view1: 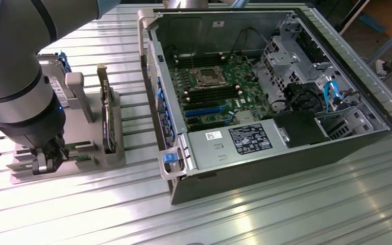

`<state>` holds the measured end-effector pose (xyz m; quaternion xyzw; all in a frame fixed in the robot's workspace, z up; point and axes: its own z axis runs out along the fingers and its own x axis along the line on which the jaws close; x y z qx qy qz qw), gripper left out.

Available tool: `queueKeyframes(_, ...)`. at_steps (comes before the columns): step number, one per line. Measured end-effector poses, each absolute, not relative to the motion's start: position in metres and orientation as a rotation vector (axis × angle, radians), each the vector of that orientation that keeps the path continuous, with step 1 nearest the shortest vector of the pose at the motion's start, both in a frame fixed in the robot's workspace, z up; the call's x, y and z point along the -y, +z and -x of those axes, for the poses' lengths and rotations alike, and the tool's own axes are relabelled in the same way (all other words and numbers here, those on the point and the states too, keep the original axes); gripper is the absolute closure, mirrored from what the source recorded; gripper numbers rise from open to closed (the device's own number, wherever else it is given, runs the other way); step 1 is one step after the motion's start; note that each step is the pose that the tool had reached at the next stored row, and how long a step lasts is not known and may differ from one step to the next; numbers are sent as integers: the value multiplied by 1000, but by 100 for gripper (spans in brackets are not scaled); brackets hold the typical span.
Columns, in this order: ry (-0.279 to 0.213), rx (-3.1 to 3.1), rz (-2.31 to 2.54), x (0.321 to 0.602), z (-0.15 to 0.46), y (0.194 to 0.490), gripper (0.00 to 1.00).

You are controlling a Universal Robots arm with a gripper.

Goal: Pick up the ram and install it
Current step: 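Pick up the ram and move it above insertion slot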

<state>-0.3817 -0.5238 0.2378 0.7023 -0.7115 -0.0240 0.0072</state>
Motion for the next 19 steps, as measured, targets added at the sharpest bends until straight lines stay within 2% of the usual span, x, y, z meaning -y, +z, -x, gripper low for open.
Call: queueKeyframes(19, -75, 2225, -2196, 524, 382, 243, 88)
